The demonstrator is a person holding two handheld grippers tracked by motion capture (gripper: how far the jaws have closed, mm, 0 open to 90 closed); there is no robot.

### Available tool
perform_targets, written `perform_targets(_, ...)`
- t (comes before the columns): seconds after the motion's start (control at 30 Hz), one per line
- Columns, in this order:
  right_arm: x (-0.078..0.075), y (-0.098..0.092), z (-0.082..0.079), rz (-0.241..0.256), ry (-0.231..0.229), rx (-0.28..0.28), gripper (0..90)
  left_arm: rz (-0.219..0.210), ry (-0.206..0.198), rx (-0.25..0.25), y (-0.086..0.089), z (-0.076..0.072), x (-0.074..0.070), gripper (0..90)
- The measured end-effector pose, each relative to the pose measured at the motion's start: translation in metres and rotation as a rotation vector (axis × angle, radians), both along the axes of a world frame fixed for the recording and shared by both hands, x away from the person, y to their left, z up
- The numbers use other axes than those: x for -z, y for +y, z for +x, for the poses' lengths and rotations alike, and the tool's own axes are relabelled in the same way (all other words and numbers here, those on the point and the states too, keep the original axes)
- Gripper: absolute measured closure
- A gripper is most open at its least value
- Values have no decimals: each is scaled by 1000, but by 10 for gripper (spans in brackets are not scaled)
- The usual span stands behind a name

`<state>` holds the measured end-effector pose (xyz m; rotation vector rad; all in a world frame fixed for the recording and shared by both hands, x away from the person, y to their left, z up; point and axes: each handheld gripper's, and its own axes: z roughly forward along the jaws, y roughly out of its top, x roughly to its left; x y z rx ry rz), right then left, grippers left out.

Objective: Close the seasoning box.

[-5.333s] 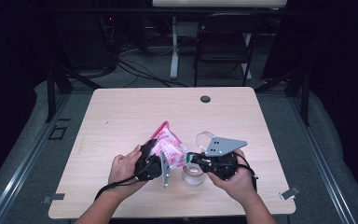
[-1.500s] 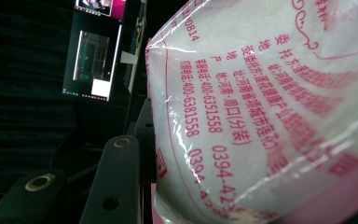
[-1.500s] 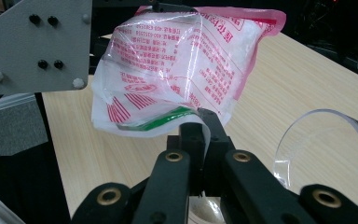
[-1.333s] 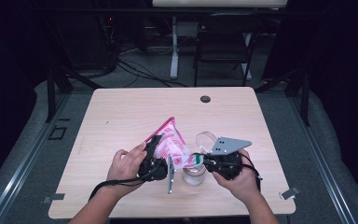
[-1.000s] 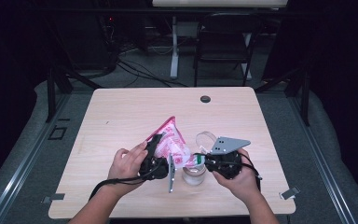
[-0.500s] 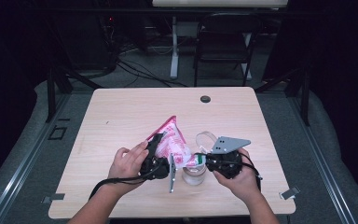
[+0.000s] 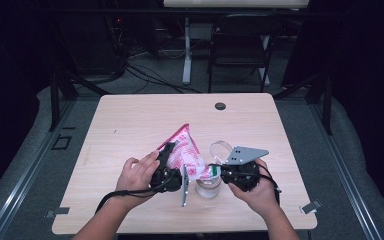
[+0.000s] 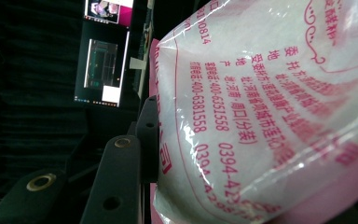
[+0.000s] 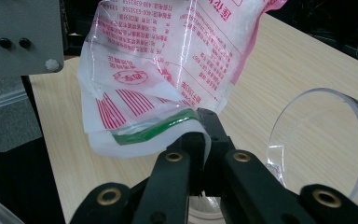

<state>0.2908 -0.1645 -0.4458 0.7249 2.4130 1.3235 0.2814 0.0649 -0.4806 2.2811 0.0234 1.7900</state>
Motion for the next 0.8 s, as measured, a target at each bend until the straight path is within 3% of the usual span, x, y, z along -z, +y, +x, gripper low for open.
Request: perform_targets(0.8, 2, 1, 1, -11, 7, 3, 900, 22, -20, 16, -2, -2, -3, 631)
